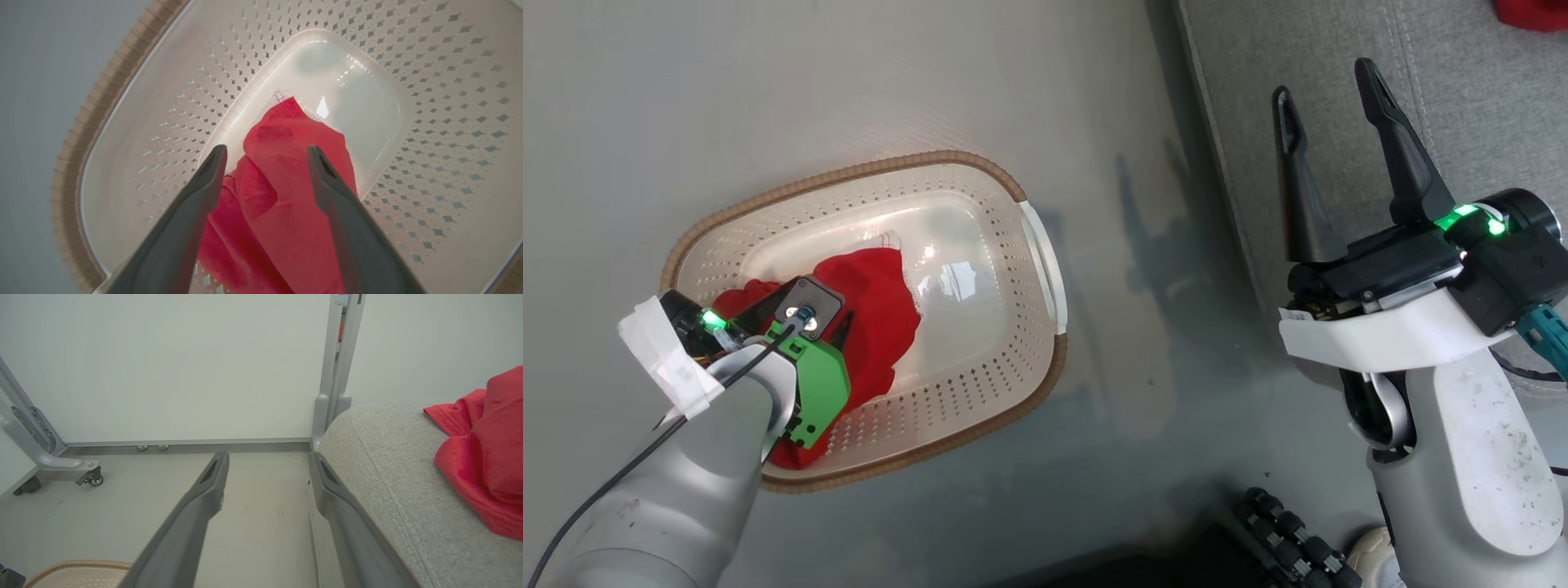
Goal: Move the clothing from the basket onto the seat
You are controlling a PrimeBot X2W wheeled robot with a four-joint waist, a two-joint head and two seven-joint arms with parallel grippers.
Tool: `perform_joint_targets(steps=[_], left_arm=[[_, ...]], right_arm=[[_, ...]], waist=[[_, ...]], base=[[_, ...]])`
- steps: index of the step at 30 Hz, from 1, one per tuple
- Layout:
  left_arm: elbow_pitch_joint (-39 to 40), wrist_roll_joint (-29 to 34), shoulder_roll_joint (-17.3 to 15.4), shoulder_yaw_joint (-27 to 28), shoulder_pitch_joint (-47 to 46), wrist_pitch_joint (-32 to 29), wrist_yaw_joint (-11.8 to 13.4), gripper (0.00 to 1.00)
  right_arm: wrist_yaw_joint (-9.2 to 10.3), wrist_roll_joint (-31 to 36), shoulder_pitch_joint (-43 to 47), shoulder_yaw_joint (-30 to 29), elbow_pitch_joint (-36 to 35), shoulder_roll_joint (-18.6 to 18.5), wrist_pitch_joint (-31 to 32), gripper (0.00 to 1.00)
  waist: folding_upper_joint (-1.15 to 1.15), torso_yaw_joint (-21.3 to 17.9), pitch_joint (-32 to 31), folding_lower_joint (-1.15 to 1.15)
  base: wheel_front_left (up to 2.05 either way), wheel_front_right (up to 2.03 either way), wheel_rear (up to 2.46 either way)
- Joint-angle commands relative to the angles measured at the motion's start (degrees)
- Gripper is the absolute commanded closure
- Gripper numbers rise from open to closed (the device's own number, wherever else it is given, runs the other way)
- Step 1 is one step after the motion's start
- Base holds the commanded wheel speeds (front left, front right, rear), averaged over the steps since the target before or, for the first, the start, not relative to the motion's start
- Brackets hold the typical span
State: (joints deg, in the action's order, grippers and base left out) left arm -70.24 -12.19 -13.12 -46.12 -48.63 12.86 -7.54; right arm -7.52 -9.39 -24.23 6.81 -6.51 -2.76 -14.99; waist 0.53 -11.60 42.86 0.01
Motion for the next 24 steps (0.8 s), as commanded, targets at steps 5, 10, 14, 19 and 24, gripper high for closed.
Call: perform_joint_targets(steps=[5,10,14,19,24], left_arm=[[-1.91,-1.07,-1.06,-1.8,-2.19,-2.97,0.12,0.0],[-2.75,-1.09,-1.05,-3.85,-3.3,-6.52,0.12,0.0],[-3.09,-1.41,-1.0,-5.16,-4.25,-8.79,0.12,0.0],[-3.42,-0.97,-0.84,-6.99,-4.8,-13.47,0.12,0.0],[-3.53,-0.04,-0.66,-8.49,-6.1,-16.54,0.5,0.0]], right_arm=[[0.06,-0.45,-1.12,-0.12,-0.94,-0.1,-0.15,0.0],[0.06,-0.86,-1.57,0.02,-1.37,-0.11,-0.15,0.0],[0.06,-0.92,-2.19,0.21,-1.89,-0.11,-0.15,0.0],[0.06,-0.64,-2.1,-0.33,-2.52,-0.1,-0.15,0.0],[0.06,-0.2,-1.71,-0.93,-3.47,-0.1,-0.15,0.0]], waist=[[-0.53,-1.1,3.68,-0.01],[-0.53,-1.34,5.44,-0.01],[-0.53,-1.7,6.82,-0.01],[-0.53,-1.92,8.08,-0.01],[-0.53,-1.91,9.38,-0.01]], base=[[0.0,0.0,0.0],[0.0,0.0,0.0],[0.0,0.0,0.0],[0.0,0.0,0.0],[0.0,0.0,0.0]])
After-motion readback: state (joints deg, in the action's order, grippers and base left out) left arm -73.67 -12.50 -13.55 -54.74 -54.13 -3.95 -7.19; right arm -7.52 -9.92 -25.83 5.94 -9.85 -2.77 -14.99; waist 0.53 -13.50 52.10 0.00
